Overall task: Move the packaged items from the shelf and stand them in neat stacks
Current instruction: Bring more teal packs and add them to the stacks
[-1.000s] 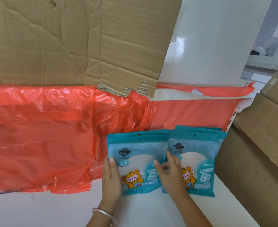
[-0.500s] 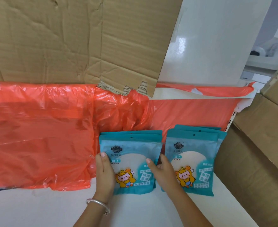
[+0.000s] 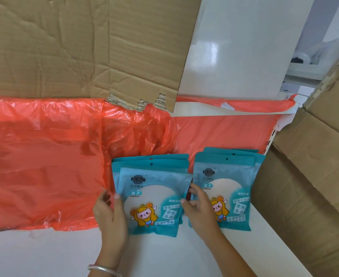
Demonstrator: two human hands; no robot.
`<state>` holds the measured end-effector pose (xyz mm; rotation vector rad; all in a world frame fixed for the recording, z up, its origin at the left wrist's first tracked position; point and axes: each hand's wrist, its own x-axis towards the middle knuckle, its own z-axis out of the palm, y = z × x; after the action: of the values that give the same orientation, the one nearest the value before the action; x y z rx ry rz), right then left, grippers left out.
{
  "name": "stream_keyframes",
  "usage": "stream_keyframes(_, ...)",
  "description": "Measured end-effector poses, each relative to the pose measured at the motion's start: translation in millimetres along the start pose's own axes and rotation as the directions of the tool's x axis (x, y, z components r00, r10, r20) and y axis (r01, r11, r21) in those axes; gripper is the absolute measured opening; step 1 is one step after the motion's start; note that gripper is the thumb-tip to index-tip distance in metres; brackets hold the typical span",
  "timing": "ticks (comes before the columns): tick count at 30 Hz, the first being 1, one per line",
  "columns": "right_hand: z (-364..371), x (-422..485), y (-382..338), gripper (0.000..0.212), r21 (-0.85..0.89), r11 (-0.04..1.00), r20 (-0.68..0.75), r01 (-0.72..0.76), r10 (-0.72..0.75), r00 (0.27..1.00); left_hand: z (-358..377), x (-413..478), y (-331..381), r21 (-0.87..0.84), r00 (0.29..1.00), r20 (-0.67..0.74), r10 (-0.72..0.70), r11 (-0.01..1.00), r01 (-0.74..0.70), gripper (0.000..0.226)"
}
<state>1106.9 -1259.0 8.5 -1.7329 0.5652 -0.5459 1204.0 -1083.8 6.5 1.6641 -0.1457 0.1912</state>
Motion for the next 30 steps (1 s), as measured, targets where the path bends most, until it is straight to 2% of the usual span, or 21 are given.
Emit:
stream_keyframes(2, -7.4, 0.8, -2.8, 0.03, -0.042, 0.999, 0.017, -0.027, 0.028, 0.999, -1.7, -2.7, -5.0, 0.038, 0.999, 0.018, 0.031, 0.999, -0.032, 0.038)
stream_keyframes(6, -7.0, 5.8, -4.8, 0.004, -0.099, 0.992, -0.003, -0.078, 0.078, 0.997, -4.4, -1.1, -12.4, 0.115, 0.994, 0.003, 0.11, 0.987, -0.11, 0.024)
stream_keyframes(11, 2.5, 9.4, -8.6, 0.02, -0.127, 0.991, -0.089, 0.047, -0.059, 0.994, -14.9, 4.1, -19.8, 0.008, 1.0, 0.017, 0.019, 1.0, -0.019, 0.002)
stream_keyframes(15, 6.7, 15.7, -24.0, 0.029, -0.137, 0.97, -0.118, 0.201, -0.218, 0.969, -19.0, -1.0, -13.5, -0.134, 0.999, -0.047, -0.002, 0.991, -0.005, 0.005)
stream_keyframes(19, 11.1, 15.4, -18.1, 0.024, -0.141, 0.975, -0.092, 0.17, -0.184, 0.979, -19.7, 3.3, -24.9, -0.117, 0.997, -0.08, -0.023, 0.993, 0.014, 0.016)
stream_keyframes(24, 13.8, 8.9, -0.9, 0.019, -0.049, 0.995, -0.122, 0.084, -0.09, 0.988, -17.6, 1.2, -23.8, -0.091, 0.999, -0.032, 0.001, 0.996, -0.004, 0.018)
stream_keyframes(30, 15.1, 17.0, -11.8, 0.01, 0.009, 0.994, -0.175, 0.107, -0.103, 0.979, -11.4, 10.1, -12.9, -0.135, 0.998, -0.06, 0.014, 0.991, -0.022, 0.018)
